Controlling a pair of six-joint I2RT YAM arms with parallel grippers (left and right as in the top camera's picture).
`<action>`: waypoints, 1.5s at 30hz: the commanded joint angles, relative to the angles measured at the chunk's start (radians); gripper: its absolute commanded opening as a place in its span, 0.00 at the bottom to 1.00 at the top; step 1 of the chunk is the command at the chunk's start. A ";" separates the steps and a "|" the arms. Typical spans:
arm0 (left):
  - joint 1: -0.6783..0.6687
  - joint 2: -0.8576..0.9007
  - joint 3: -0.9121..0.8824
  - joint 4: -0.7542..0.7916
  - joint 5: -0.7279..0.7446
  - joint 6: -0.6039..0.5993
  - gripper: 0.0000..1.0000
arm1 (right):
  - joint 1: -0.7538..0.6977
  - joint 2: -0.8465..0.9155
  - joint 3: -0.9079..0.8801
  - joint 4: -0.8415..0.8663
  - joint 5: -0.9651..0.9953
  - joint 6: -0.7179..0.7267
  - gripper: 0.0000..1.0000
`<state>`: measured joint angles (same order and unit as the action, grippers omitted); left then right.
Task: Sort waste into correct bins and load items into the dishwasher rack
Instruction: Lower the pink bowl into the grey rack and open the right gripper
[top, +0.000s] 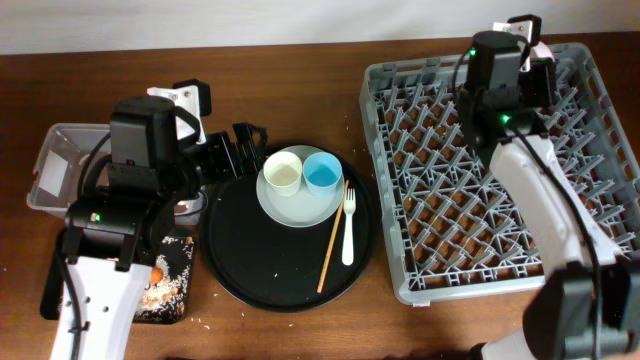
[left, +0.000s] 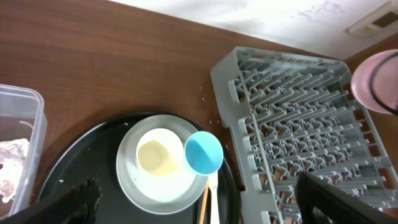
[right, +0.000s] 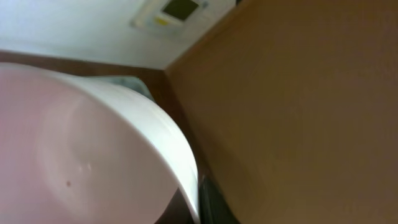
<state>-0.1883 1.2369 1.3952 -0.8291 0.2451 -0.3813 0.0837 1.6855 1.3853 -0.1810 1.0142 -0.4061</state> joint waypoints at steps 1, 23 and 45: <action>0.004 -0.009 0.013 0.001 -0.006 0.012 0.99 | -0.040 0.129 0.009 0.104 0.018 -0.169 0.04; 0.004 -0.009 0.013 0.001 -0.006 0.012 0.99 | 0.199 0.343 0.010 0.204 0.046 -0.196 0.34; 0.004 -0.009 0.013 0.001 -0.006 0.012 0.99 | -0.176 0.053 0.010 -0.335 -1.189 0.448 0.13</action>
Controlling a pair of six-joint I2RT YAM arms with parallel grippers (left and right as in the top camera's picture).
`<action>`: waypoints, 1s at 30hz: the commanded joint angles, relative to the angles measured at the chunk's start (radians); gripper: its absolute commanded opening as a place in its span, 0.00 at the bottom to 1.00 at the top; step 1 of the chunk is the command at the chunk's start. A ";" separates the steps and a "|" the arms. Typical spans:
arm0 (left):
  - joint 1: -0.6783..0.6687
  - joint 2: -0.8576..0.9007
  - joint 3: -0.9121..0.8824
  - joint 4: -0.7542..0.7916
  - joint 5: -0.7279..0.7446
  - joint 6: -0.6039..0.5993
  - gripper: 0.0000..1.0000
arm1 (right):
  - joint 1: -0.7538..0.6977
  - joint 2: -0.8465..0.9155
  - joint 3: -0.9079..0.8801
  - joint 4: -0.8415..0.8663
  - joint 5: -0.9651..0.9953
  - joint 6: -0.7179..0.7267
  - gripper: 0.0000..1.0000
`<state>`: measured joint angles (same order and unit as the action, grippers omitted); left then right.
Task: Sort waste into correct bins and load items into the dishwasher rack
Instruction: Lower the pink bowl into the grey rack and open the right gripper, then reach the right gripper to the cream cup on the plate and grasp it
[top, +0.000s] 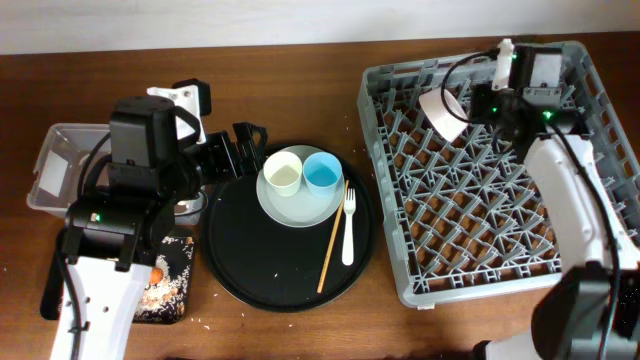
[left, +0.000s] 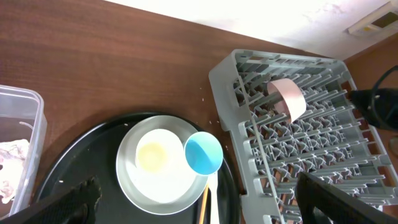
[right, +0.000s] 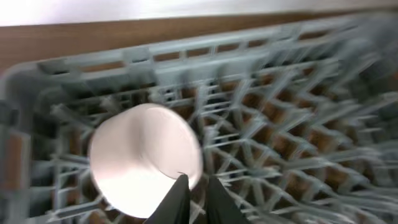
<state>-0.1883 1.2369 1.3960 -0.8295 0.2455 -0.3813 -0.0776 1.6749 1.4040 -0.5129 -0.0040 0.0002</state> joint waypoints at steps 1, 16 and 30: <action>0.004 -0.009 0.013 0.002 -0.007 0.012 0.99 | -0.013 0.086 -0.009 -0.003 -0.176 0.042 0.13; 0.004 -0.009 0.013 0.002 -0.007 0.012 0.99 | -0.014 0.123 0.047 0.045 -0.119 0.040 0.07; 0.004 -0.009 0.013 0.002 -0.007 0.012 0.99 | 0.029 -0.034 0.048 -0.180 -0.389 0.043 0.08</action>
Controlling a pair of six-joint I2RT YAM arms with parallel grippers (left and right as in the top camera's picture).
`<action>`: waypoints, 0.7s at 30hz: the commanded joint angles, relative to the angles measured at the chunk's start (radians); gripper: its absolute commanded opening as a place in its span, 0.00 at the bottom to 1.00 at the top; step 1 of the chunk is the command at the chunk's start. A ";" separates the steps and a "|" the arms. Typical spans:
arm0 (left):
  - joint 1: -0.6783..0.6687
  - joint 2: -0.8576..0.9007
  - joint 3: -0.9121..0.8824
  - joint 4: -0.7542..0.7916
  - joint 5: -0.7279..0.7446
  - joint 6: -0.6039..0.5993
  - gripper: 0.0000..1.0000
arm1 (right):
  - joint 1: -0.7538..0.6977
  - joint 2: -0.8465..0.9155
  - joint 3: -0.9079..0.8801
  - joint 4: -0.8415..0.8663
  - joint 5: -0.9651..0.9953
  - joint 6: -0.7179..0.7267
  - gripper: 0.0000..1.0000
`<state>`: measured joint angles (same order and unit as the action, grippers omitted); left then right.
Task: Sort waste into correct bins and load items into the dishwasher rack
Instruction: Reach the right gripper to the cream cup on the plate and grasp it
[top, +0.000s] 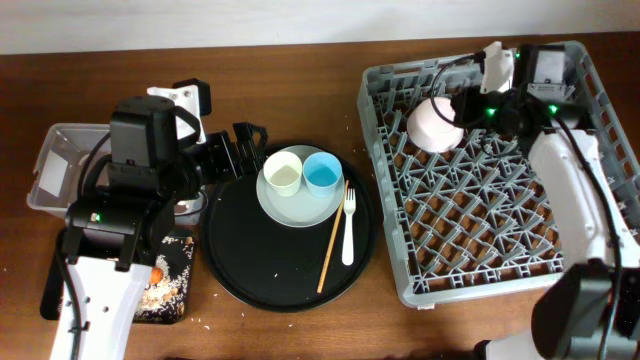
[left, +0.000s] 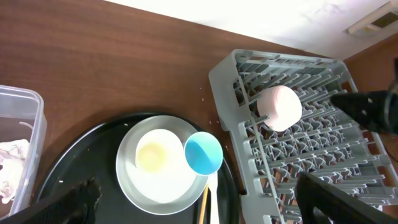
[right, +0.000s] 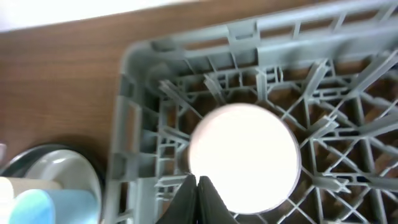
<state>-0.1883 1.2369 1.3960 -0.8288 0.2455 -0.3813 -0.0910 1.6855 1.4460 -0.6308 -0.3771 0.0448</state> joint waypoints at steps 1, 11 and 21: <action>0.004 -0.009 0.013 0.001 -0.007 0.012 0.99 | 0.062 -0.051 0.006 -0.084 -0.016 0.014 0.16; 0.004 -0.009 0.013 0.001 -0.007 0.012 0.99 | 0.557 0.060 0.003 -0.112 0.232 0.092 0.37; 0.004 -0.009 0.013 0.000 -0.007 0.012 0.99 | 0.564 0.239 0.003 -0.072 0.232 0.092 0.41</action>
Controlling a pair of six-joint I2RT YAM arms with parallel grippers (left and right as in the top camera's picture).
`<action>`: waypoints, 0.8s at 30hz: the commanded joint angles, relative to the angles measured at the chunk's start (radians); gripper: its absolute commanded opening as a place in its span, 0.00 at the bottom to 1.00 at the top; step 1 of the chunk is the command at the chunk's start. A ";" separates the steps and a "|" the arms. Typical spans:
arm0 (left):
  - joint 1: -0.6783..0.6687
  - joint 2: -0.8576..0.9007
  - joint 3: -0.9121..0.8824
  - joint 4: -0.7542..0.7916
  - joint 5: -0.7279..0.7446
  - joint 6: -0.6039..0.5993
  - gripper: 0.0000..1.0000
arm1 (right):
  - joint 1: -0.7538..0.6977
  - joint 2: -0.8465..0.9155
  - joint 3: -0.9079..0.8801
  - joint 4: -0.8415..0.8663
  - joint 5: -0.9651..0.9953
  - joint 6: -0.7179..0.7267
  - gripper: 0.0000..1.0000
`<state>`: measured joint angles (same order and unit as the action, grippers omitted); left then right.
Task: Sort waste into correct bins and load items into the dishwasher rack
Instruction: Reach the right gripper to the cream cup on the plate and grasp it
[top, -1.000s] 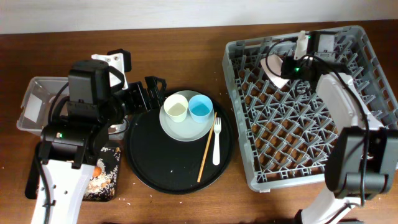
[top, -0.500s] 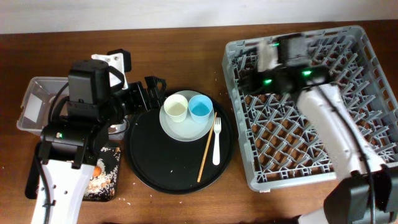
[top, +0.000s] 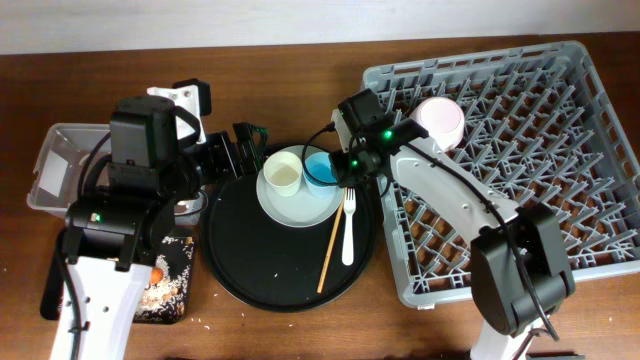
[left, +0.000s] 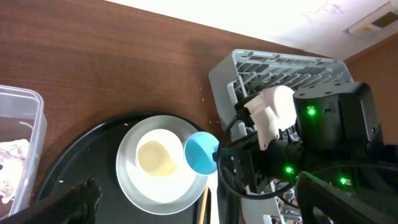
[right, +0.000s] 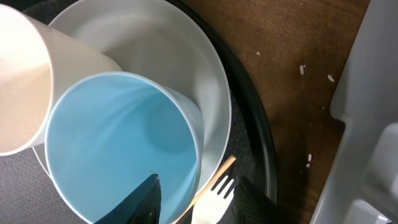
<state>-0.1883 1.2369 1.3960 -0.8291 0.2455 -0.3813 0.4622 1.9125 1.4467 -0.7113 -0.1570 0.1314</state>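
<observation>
A black round tray (top: 250, 260) carries a white plate (top: 300, 208) with a cream cup (top: 283, 172) and a blue cup (top: 318, 176). A white fork (top: 348, 228) and a wooden chopstick (top: 330, 245) lie beside the plate. My right gripper (right: 199, 202) is open at the blue cup (right: 118, 149), one finger inside it and the other outside by the fork (right: 208, 202). A pink bowl (top: 441, 121) sits in the grey dish rack (top: 520, 200), at its far left corner. My left gripper (left: 199, 205) hangs open above the tray's left side, holding nothing.
A clear plastic container (top: 55, 165) with crumpled waste stands at the far left. A dark flat tray with food scraps (top: 165, 285) lies in front of it. Crumbs dot the wood between the tray and the rack.
My right gripper was at the pink bowl in the rack's far left corner. It is now open at the blue cup on the plate, and the bowl stays in the rack. The left arm has not moved.
My right gripper first held the pink bowl high over the back of the rack. Then the bowl was tilted over the rack's far left part, then mouth-down in that corner. Now the bowl rests there, let go, and the gripper is at the blue cup.
</observation>
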 joint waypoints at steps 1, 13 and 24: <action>0.004 -0.009 0.013 0.001 -0.007 0.012 0.99 | 0.011 0.012 0.002 0.008 0.011 0.006 0.41; 0.004 -0.009 0.013 0.001 -0.007 0.012 0.99 | 0.048 0.015 -0.011 0.035 0.064 0.009 0.26; 0.004 -0.009 0.013 0.001 -0.007 0.012 0.99 | 0.048 0.015 -0.032 0.080 0.095 0.009 0.06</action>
<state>-0.1883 1.2369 1.3960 -0.8291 0.2451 -0.3813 0.5041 1.9182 1.4227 -0.6357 -0.0738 0.1341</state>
